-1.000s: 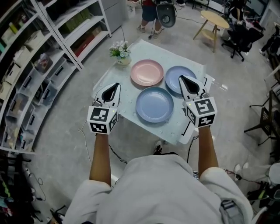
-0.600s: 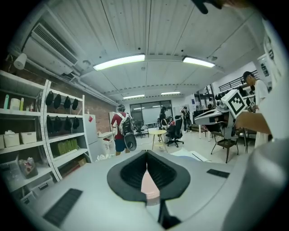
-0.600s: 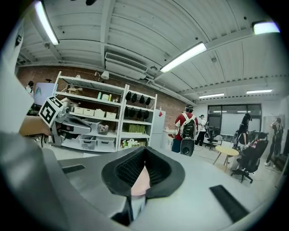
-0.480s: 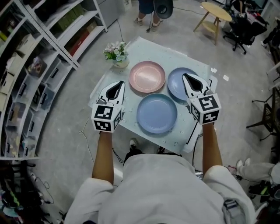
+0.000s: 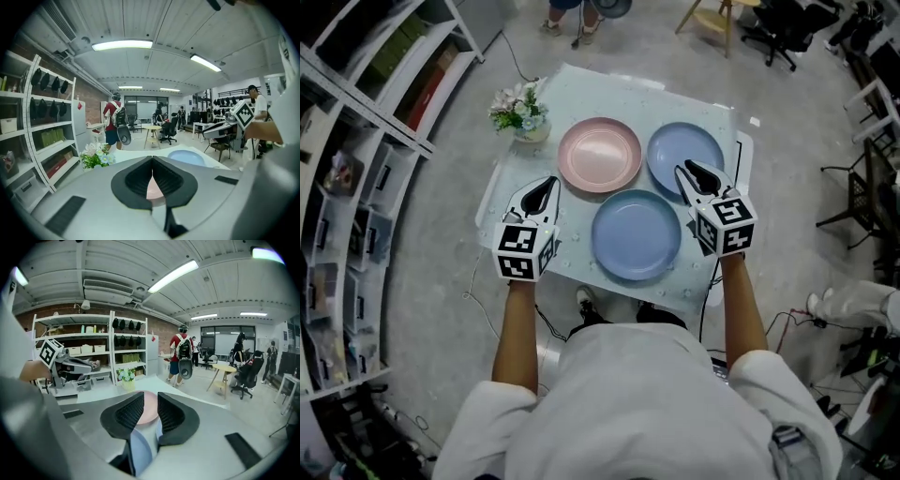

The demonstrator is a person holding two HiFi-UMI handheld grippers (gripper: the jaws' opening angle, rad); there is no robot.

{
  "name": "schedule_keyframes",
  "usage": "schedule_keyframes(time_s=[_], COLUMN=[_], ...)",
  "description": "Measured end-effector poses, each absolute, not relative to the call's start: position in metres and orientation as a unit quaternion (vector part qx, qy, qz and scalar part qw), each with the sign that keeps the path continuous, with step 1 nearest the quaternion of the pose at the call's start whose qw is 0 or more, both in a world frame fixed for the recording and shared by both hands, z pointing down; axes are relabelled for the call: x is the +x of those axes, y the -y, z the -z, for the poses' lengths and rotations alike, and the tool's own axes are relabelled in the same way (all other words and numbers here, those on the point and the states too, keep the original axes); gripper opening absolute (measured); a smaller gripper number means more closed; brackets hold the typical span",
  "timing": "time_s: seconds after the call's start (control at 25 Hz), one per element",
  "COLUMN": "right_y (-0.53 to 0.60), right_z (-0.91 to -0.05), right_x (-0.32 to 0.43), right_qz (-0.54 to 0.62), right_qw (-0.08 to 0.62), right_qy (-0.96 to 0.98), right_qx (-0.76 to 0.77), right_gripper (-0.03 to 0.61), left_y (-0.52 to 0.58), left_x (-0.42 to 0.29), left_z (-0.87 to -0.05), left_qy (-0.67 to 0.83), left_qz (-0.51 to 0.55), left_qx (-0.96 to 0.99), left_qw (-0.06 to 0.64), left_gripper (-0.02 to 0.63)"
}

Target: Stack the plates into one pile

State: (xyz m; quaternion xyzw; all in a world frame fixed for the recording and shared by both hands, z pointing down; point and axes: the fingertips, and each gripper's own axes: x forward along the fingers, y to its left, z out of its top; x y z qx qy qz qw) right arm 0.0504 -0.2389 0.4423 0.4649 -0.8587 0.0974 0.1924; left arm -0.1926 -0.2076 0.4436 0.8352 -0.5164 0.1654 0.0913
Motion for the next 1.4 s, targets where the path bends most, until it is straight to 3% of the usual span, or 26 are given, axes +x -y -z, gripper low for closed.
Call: schedule_keyframes(time_s=[0.44, 0.88, 1.04, 1.2, 1.4], right_y=[0.211, 0.195, 0.194, 0.193, 0.189], right_z=[-0.587, -0.686, -0.694, -0.697, -0.683], right_x=[0.093, 0.102, 0.099, 0.096, 0.097], right_qz=[-0.272, -0.378, -0.397, -0.39, -0.42], right_qw=[0.216, 0.237, 0.214, 0.21, 0.17], right_qy=[0.803, 0.76, 0.743, 0.73, 0.714], right_qx=[0.484, 0.472, 0.494, 0.52, 0.534], right_gripper=[0.195, 0.21, 0.167, 0.057, 0.048], left_y=[0.189, 0.17, 0.165, 0.16, 0.156], left_x=[-0.167, -0.162, -0.168, -0.179, -0.185], left_z=[-0.493, -0.515, -0.518, -0.521, -0.524], left_qy=[0.476, 0.477, 0.485, 0.495, 0.495], left_qz=[-0.195, -0.217, -0.217, -0.216, -0.209], left_qx=[0.847, 0.839, 0.833, 0.826, 0.827], left_qw=[0.133, 0.149, 0.155, 0.161, 0.166], left_gripper=[0.017, 0.017, 0.017, 0.017, 0.017])
